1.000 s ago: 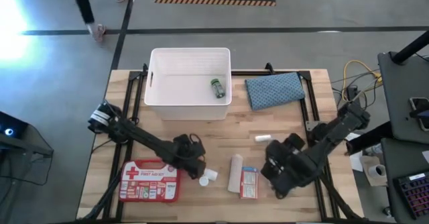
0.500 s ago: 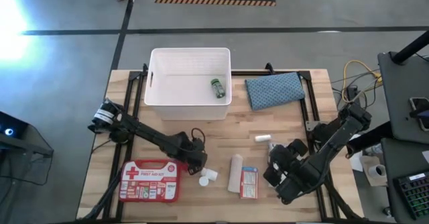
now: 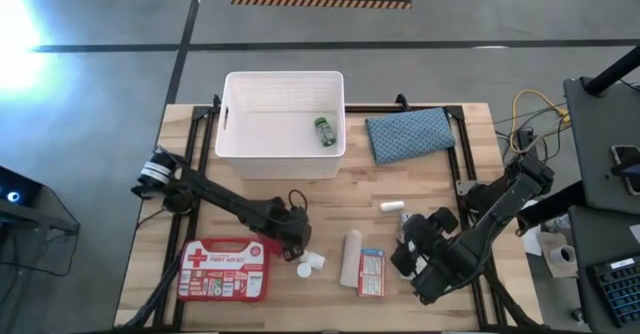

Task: Pick & place medical supplies in basket/bin
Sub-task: Put the orange pill bottle into the white bin, then put the white bandage into the white bin

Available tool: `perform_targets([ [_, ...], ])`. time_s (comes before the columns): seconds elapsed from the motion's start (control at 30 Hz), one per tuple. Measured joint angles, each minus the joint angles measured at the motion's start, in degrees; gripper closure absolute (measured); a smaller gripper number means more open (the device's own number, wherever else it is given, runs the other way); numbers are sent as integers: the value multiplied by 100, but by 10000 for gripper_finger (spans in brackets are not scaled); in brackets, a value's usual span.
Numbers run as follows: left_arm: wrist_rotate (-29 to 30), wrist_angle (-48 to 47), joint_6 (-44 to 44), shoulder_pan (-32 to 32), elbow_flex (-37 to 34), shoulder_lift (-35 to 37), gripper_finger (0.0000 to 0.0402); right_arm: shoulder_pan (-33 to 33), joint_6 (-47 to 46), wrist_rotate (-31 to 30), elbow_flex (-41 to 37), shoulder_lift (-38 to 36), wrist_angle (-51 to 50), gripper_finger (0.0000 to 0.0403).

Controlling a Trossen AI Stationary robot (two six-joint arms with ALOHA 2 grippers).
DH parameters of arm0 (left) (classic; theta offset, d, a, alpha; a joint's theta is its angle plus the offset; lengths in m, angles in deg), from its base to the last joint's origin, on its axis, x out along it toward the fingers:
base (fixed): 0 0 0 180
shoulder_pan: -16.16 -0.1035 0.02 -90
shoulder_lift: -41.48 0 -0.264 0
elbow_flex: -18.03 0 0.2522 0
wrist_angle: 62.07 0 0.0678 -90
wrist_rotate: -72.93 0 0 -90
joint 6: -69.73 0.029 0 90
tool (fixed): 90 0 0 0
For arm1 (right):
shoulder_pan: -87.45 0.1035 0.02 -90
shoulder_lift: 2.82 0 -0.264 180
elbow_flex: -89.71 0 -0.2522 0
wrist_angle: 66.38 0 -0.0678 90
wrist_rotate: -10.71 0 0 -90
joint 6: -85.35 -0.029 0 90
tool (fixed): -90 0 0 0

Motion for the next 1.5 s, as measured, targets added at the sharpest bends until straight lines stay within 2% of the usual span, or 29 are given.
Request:
perform_targets([
  [0.1,2,-47,81,0,223,219,274,0,-144,-177,2,0,0,62],
  [0.2,4,-112,115,4,516,668,276,-5,-219,-283,2,0,0,62],
  [0.3,190,-255,118,7,912,1256,259,-11,-258,-370,2,0,5,62],
  [0.4,910,-401,377,16,1372,1937,242,-28,-265,-470,4,-13,2,62],
  [0.57,2737,-441,1875,-276,1979,2840,238,-134,-275,-695,9,-33,4,62],
  [0.63,2873,-466,2360,-735,2111,3057,237,-209,-263,-758,9,-42,6,62],
  [0.73,2626,-507,2608,-1739,2189,3233,236,-322,-166,-822,11,-54,18,62],
  [0.87,2581,-533,2855,-2883,2096,3225,222,-420,-82,-822,11,-66,54,62],
  [0.93,2521,-536,2879,-3329,2015,3162,206,-431,-84,-821,11,-66,106,62],
  [1.03,1975,-649,2855,-3709,1967,3037,176,-429,-86,-815,11,-66,200,62],
  [1.13,1404,-911,2799,-3851,1964,2936,149,-424,-83,-810,11,-68,298,62],
  [1.3,1345,-1553,2776,-3770,1962,2994,125,-426,-50,-796,21,-68,377,62],
  [1.4,605,-1734,2565,-3358,1963,3273,123,-424,275,-696,22,-74,563,62],
  [1.5,-129,-1764,2509,-2649,1962,3528,123,-425,1263,-382,8,-74,1124,62],
])
